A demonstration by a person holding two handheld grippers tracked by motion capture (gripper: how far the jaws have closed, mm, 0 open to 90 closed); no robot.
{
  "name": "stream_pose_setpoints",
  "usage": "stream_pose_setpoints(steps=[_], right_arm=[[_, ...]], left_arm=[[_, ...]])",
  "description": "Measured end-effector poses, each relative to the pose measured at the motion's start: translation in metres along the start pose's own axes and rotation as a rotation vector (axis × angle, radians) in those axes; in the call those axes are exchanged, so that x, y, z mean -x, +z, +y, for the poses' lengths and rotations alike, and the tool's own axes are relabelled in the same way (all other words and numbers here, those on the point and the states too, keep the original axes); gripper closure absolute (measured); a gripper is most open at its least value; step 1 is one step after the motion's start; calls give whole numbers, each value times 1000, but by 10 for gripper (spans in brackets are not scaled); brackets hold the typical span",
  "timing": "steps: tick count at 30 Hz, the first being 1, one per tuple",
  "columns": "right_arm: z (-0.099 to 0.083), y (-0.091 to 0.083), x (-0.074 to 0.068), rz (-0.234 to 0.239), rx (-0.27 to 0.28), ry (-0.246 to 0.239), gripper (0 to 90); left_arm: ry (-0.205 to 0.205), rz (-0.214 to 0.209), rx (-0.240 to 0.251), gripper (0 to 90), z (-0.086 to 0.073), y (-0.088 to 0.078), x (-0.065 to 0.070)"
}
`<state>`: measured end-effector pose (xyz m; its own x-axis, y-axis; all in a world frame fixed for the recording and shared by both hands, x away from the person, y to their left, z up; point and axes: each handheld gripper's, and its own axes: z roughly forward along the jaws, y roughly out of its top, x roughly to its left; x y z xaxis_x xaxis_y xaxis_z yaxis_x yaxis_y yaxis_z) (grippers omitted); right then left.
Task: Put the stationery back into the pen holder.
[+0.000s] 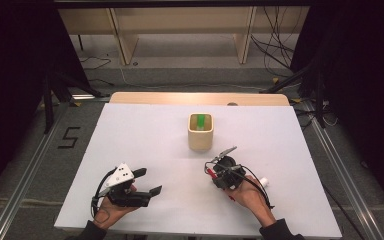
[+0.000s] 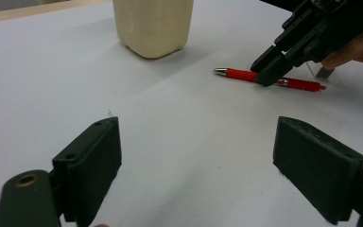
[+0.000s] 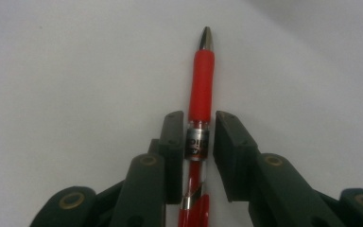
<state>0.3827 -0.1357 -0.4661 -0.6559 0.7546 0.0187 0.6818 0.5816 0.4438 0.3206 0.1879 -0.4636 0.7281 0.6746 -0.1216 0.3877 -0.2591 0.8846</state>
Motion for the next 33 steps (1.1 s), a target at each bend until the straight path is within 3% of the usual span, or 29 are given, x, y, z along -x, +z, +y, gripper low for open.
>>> stream_pose_setpoints(steps=[19, 29, 33], right_arm=[[10, 2, -2, -24, -64, 7, 797], [11, 1, 0, -14, -71, 6, 799], [10, -4, 2, 2, -46, 9, 799]], left_arm=[[4, -5, -5, 157, -1, 2, 1], [1, -3, 0, 157, 0, 1, 0], [3, -3, -3, 157, -1, 1, 0]])
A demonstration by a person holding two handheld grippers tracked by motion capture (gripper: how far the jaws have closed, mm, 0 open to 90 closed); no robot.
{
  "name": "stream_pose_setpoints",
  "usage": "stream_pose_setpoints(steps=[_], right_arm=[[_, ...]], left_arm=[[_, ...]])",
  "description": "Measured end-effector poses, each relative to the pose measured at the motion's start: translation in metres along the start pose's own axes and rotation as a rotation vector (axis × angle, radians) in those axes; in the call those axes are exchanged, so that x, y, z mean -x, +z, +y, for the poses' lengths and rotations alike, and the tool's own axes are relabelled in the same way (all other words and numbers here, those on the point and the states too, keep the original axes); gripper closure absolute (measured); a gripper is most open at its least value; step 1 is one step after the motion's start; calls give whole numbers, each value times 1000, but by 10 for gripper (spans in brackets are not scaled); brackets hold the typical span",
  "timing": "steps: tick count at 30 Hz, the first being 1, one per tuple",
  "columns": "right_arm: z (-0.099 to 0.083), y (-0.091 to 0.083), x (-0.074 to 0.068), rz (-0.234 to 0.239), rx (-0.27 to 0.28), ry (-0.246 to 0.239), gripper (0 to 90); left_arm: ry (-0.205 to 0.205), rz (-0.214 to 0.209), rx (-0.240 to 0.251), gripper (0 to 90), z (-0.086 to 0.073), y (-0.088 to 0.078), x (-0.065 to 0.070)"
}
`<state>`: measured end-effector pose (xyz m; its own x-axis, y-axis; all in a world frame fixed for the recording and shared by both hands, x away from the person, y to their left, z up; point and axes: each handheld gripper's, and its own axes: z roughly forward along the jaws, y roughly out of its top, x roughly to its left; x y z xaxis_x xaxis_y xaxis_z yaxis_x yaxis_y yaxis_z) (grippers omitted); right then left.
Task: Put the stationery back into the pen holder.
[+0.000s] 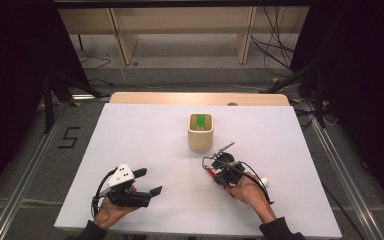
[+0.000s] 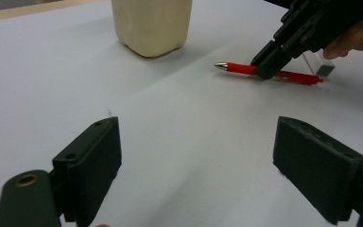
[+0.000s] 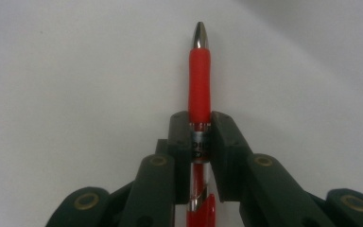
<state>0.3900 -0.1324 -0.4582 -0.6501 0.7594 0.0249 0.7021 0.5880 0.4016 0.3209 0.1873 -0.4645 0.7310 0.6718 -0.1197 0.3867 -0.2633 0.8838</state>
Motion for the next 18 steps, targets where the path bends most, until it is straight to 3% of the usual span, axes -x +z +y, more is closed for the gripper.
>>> stream_pose_setpoints(steps=[9, 10, 15, 16, 18], right_arm=[[0, -15, 4, 35, 90, 9, 800], [0, -19, 4, 50, 123, 6, 799], [1, -27, 5, 83, 188, 15, 799], [1, -31, 6, 98, 239, 21, 799], [1, -35, 7, 102, 271, 29, 799]], left_arm=[[-9, -3, 3, 157, 0, 0, -1], [-11, -2, 3, 157, 0, -1, -2], [-18, -3, 6, 157, 0, -1, -2], [-19, -1, 7, 157, 0, -1, -2], [-19, -1, 8, 157, 0, -1, -2]])
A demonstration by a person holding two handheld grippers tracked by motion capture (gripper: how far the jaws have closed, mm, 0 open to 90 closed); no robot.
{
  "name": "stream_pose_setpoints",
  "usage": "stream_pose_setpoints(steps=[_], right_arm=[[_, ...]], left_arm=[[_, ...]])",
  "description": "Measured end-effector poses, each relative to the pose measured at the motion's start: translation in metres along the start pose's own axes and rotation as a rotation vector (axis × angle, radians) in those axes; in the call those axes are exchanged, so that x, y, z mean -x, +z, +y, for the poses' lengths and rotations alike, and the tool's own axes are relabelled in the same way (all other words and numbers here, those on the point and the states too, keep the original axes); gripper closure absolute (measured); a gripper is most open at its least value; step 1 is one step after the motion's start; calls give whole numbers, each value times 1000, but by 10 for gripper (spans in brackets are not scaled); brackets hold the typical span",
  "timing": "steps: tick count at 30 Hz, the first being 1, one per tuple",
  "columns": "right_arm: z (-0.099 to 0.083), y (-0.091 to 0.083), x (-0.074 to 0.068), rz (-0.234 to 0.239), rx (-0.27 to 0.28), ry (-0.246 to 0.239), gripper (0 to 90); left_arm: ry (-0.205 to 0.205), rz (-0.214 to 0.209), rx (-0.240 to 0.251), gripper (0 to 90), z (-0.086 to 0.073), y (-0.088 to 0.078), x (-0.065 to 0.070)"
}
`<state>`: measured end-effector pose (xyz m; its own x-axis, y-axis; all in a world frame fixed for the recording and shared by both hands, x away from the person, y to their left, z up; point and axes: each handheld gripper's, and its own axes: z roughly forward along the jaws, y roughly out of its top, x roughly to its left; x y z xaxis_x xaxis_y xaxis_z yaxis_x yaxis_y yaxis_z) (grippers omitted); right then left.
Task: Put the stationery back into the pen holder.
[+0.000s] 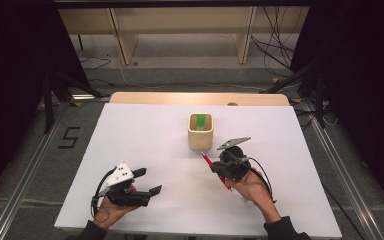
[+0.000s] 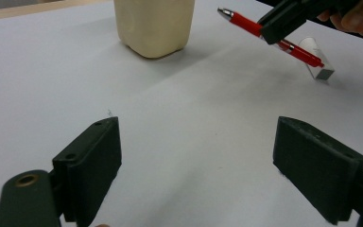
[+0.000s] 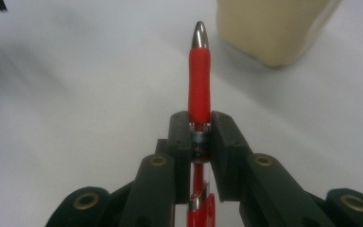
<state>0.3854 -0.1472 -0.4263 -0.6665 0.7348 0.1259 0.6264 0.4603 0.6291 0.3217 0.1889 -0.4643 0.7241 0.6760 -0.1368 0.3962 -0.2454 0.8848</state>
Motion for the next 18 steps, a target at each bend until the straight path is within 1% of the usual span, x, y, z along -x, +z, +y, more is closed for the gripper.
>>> stream_pose_setpoints(steps=[2, 4, 7, 8, 10, 11, 18], right_arm=[[1, -4, 1, 1, 35, 2, 799], [1, -7, 1, -11, 74, -3, 799], [2, -11, 2, -14, 109, 13, 799], [2, -12, 3, -17, 124, 9, 799], [2, -14, 3, -20, 133, 14, 799], [3, -16, 3, -25, 165, 14, 799], [3, -22, 6, -29, 224, 19, 799]], left_arm=[[1, -1, 0, 156, 0, 0, 0], [1, 0, 0, 156, 0, 0, 0], [-1, 1, 0, 157, 0, 0, 0], [-1, 1, 0, 157, 0, 0, 0], [-3, 0, 0, 157, 0, 0, -1], [-3, -2, 1, 156, 0, 0, -1], [-12, -5, 7, 157, 0, 0, -2]])
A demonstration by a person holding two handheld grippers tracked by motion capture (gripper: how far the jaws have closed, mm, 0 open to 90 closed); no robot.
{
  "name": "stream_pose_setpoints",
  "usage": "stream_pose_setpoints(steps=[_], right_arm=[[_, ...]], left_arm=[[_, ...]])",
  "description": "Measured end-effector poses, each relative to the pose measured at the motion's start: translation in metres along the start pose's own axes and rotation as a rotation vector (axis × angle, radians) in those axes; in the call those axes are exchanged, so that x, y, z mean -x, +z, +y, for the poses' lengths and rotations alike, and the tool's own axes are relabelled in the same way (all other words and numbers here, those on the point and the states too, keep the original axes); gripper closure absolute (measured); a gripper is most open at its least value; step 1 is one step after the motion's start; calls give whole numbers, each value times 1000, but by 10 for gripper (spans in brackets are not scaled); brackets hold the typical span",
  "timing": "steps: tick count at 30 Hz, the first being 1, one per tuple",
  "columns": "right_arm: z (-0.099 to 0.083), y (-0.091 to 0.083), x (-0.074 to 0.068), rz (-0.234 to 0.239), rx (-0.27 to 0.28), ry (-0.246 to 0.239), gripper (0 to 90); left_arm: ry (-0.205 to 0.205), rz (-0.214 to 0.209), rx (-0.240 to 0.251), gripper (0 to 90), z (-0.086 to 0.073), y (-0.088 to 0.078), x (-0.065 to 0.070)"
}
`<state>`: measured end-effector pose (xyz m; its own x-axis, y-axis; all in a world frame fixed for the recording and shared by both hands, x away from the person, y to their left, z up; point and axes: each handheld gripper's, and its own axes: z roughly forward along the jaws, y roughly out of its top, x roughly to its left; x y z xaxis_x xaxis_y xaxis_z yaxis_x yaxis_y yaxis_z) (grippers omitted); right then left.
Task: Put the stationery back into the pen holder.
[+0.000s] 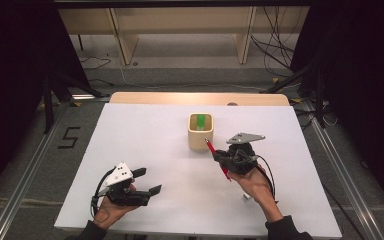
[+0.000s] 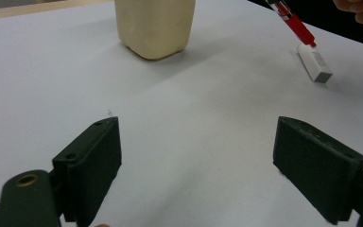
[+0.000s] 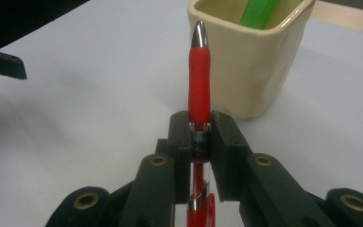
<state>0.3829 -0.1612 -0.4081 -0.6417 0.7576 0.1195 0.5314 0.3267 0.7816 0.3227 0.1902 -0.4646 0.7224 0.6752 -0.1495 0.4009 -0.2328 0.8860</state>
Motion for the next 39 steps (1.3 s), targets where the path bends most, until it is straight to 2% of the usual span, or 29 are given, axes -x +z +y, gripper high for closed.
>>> stream_pose_setpoints(steps=[6, 12, 19, 39], right_arm=[[6, -5, 1, -7, 56, -6, 799], [14, -8, 4, -19, 85, -7, 799], [32, -14, 14, -24, 145, 31, 799], [78, 4, 18, -43, 184, 48, 800]], left_arm=[[-11, -3, 11, 157, 0, -1, -1], [-18, -5, 21, 157, 0, -2, -2], [-20, -3, 29, 157, 1, -2, -2], [-18, 2, 28, 157, 1, -2, -2]])
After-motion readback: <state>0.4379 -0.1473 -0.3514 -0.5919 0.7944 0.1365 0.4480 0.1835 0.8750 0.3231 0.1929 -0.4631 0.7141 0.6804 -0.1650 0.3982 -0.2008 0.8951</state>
